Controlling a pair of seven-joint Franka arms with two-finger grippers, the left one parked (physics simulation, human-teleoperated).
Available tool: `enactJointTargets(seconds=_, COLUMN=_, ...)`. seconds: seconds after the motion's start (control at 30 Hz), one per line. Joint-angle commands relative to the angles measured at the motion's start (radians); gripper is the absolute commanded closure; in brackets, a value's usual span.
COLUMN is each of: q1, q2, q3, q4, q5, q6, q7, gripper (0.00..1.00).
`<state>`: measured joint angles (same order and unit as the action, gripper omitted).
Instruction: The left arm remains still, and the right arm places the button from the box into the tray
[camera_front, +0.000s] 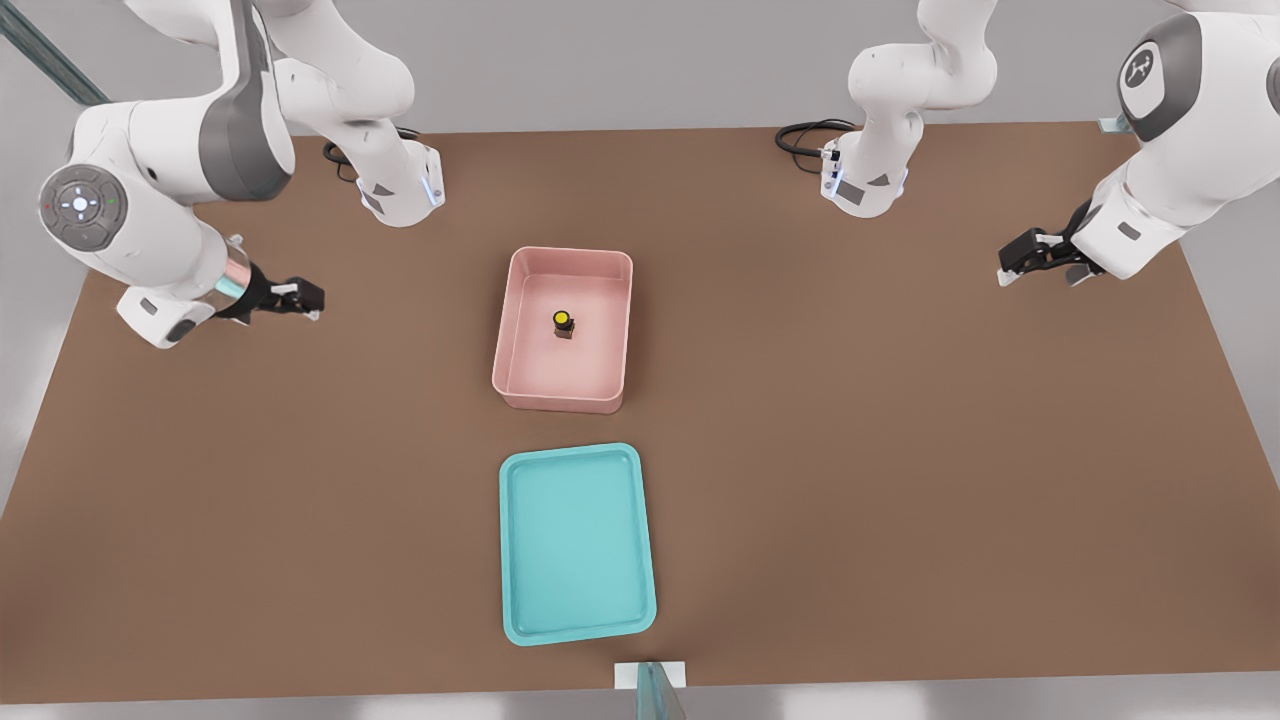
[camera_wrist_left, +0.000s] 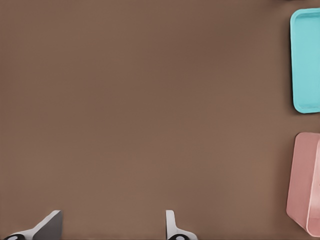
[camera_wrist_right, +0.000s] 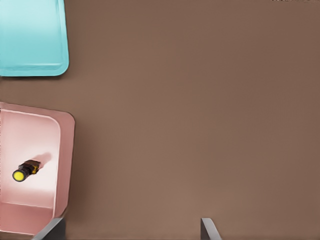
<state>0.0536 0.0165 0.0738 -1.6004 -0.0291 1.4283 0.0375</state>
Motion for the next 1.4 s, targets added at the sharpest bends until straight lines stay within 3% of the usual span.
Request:
enactJointTargets(seconds=0.0, q1=0.058, q2=0.0, q3=0.0, q4=0.002, q5=0.003, q6=-0.009, q7=0.028, gripper=0.0)
enactJointTargets(seconds=0.03, q1=0.084, q2=0.022, q3=0.021, q4=0.003, q5=0.002, q6=-0.008, q7=0.03, gripper=0.0)
enactJointTargets(seconds=0.07, q1=0.115, q2=0.066, q3=0.13, q4=0.022, q5=-0.008, q6=-0.003, q7=0.111, gripper=0.0)
enactJointTargets(seconds=0.1, q1=0.218, q2=0.175, q3=0.187, q4=0.069, q5=-0.005, q6=0.008, q7=0.403, gripper=0.0)
enactJointTargets(seconds=0.2, q1=0.341, q2=0.309, q3=0.195, q4=0.066, q5=0.044, q6=0.15, q7=0.836, gripper=0.0)
enactJointTargets(seconds=0.3, q1=0.382, q2=0.316, q3=0.254, q4=-0.121, q5=0.057, q6=0.441, q7=1.093, gripper=0.0)
enactJointTargets(seconds=0.4, q1=0.371, q2=0.266, q3=0.259, q4=-0.349, q5=0.049, q6=0.721, q7=1.13, gripper=0.0)
enactJointTargets(seconds=0.6, q1=0.384, q2=0.286, q3=0.259, q4=-0.484, q5=0.046, q6=0.948, q7=1.24, gripper=0.0)
enactJointTargets(seconds=1.1, q1=0.404, q2=0.35, q3=0.254, q4=-0.628, q5=-0.143, q6=1.038, q7=1.303, gripper=0.0)
enactJointTargets(seconds=1.37, q1=0.419, q2=0.364, q3=0.254, q4=-0.656, q5=-0.144, q6=1.072, q7=1.312, gripper=0.0)
